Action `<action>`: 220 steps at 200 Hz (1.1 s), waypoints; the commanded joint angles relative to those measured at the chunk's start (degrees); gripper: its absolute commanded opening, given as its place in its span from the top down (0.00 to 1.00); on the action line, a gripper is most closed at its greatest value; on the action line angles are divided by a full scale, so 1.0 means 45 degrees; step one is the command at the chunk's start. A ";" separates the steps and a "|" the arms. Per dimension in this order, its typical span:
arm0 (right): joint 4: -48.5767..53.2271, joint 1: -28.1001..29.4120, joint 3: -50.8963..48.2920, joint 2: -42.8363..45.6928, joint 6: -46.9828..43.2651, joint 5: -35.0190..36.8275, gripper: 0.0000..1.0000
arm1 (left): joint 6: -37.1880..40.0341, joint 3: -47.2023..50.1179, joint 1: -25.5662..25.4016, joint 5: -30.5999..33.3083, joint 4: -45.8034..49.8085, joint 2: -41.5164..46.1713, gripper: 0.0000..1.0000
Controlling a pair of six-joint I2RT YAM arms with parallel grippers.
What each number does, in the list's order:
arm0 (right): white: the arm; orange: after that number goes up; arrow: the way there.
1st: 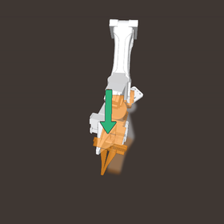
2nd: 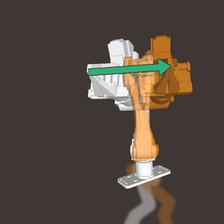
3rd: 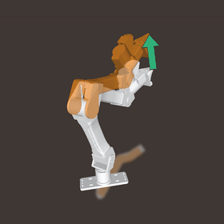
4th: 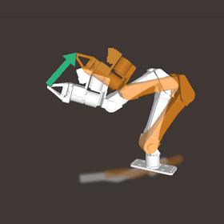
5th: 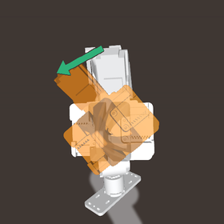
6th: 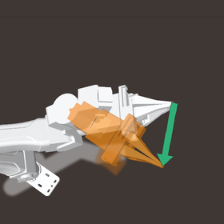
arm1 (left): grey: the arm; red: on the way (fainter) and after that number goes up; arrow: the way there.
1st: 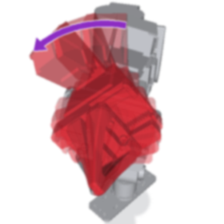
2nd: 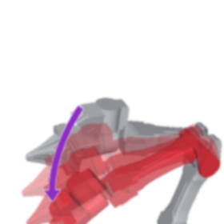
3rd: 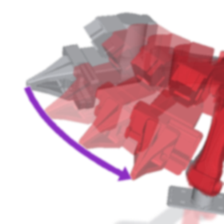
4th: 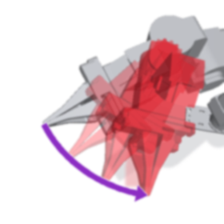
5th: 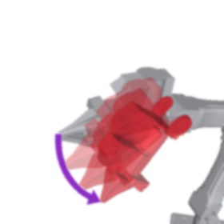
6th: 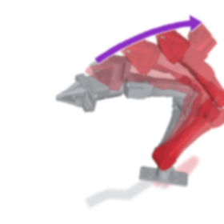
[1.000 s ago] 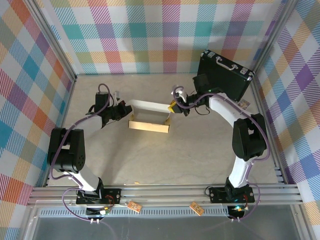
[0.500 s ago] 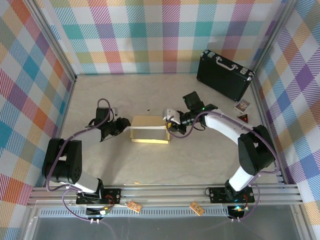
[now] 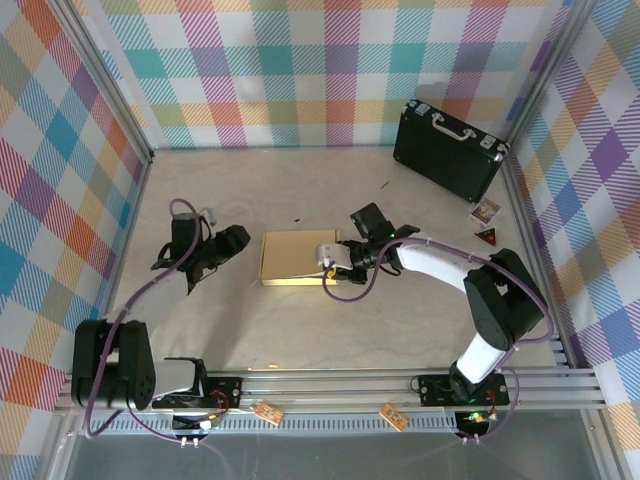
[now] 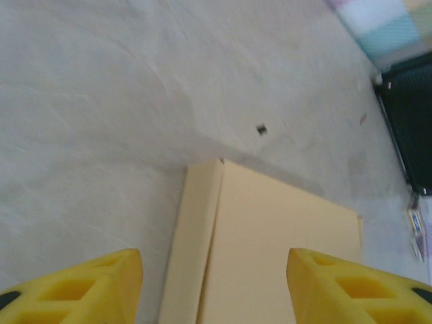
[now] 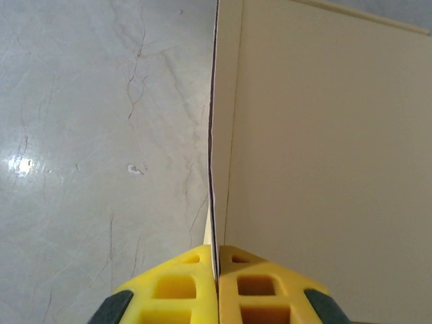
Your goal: Fold the paper box
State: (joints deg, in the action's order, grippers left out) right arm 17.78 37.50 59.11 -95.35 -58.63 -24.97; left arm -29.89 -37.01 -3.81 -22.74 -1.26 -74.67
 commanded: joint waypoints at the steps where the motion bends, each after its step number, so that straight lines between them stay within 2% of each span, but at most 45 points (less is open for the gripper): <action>1: 0.0209 0.0182 -0.0576 -0.0393 -0.0100 0.0622 0.95 | 0.0637 -0.0317 -0.0945 -0.1233 0.0084 -0.1166 0.40; 31: 0.0215 0.0242 -0.0666 -0.0509 0.0083 0.0803 0.84 | 0.1340 -0.0836 -0.1979 -0.0132 0.1189 -0.2208 0.40; 46: 0.0241 0.0261 -0.0636 -0.0500 0.0331 0.0822 0.69 | 0.1634 -0.0975 -0.2212 0.0852 0.1902 -0.2517 0.44; 71: -0.0362 0.0261 -0.0827 -0.0037 0.1502 0.0859 0.54 | 0.1946 -0.1001 -0.2296 0.1802 0.2730 -0.2746 0.51; 90: -0.0805 0.0261 -0.0959 0.0816 0.3373 0.0461 0.43 | 0.2110 -0.0959 -0.2346 0.2339 0.3032 -0.2722 0.52; 112: -0.1498 0.0151 -0.1336 0.2378 0.6932 -0.0008 0.33 | 0.2107 -0.0929 -0.2384 0.2340 0.3043 -0.2664 0.56; 120: -0.2109 0.0110 -0.1617 0.2865 0.8835 0.0969 0.17 | 0.2100 -0.0935 -0.2423 0.2342 0.3071 -0.2609 0.56; 126: -0.2258 0.0088 -0.1707 0.3131 1.0473 0.2108 0.12 | 0.2125 -0.0933 -0.2434 0.2354 0.3072 -0.2555 0.56; 140: -0.0918 0.0037 -0.1249 0.3304 1.3629 0.3892 0.15 | 0.2108 -0.0925 -0.2453 0.2417 0.3095 -0.2474 0.57; 158: 0.2218 0.0047 0.0127 0.2474 1.6441 0.4929 0.20 | 0.2107 -0.0932 -0.2487 0.2359 0.3072 -0.2373 0.57; 165: 0.2996 0.0064 0.0663 0.1903 1.6829 0.4955 0.23 | 0.2093 -0.0934 -0.2492 0.2349 0.3075 -0.2343 0.57; 180: 0.4591 0.0112 0.1609 0.0697 1.7478 0.5022 0.24 | 0.2091 -0.0964 -0.2527 0.2300 0.3089 -0.2274 0.58; 195: 0.4747 0.0173 0.1805 0.0130 1.7949 0.5161 0.26 | 0.2109 -0.0954 -0.2550 0.2339 0.3092 -0.2201 0.57; 220: 0.4399 0.0344 0.1934 -0.0567 1.8558 0.3702 0.30 | 0.2123 -0.0940 -0.2570 0.2339 0.3170 -0.2129 0.58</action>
State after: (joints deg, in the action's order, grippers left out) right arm 32.38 38.20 66.65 -95.85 16.84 -4.67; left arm -21.54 -41.52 -14.94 -14.83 8.23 -85.01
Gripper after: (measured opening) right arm 0.716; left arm 0.422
